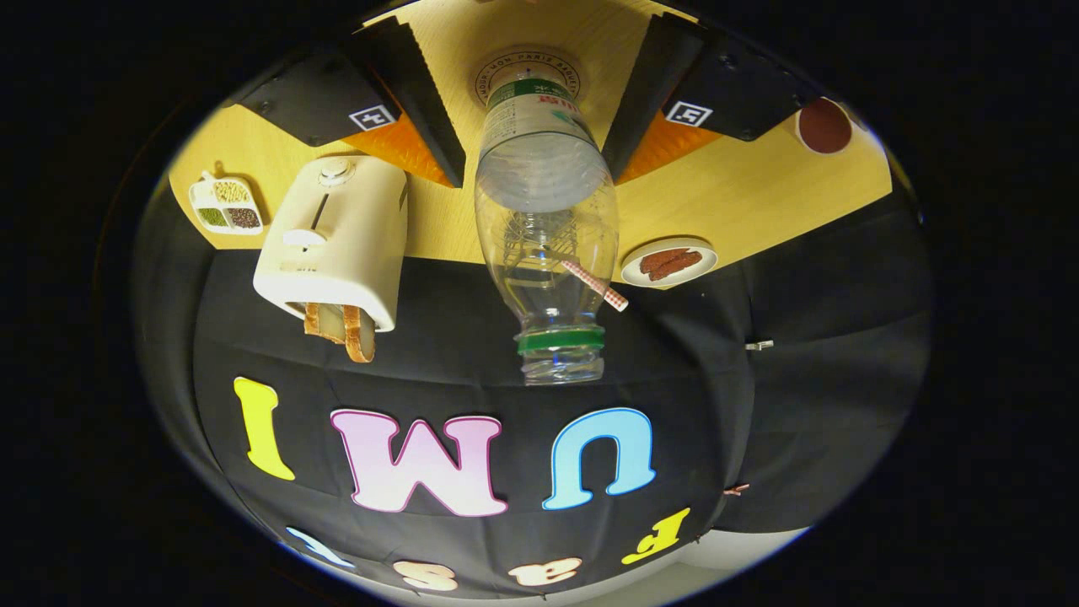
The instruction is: Take the bottle from table, then pour the juice into the cup, finally place the bottle on the coaster
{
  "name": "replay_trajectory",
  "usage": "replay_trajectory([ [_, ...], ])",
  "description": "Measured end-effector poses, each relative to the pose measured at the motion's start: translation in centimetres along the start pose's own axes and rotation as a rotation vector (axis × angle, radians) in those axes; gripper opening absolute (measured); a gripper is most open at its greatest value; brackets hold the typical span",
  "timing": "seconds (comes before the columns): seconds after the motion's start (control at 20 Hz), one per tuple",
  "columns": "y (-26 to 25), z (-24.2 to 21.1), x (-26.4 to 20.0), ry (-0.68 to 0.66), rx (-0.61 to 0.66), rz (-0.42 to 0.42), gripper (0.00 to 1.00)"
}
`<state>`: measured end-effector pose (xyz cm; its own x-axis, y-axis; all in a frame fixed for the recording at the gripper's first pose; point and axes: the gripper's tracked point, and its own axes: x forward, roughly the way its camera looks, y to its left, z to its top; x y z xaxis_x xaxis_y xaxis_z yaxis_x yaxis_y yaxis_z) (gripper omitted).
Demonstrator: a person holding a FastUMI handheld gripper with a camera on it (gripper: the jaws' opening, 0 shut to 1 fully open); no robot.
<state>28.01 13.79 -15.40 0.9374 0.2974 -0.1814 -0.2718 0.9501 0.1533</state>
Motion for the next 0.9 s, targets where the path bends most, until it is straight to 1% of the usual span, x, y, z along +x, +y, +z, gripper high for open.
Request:
replay_trajectory([
  [0.15, -0.1, 0.1, -0.6, 0.009, -0.025, -0.009, 1.00],
  [0.45, 0.9, 1.1, -3.1, 0.027, -0.023, 0.014, 1.00],
  [0.65, 0.6, 4.4, -6.4, -0.025, -0.069, -0.008, 0.99],
  [0.75, 0.3, 6.8, -8.3, -0.053, -0.079, -0.016, 0.99],
  [0.85, -0.7, 9.5, -10.4, -0.082, -0.102, -0.047, 0.97],
  [0.9, -1.0, 10.9, -11.4, -0.093, -0.112, -0.055, 0.97],
])
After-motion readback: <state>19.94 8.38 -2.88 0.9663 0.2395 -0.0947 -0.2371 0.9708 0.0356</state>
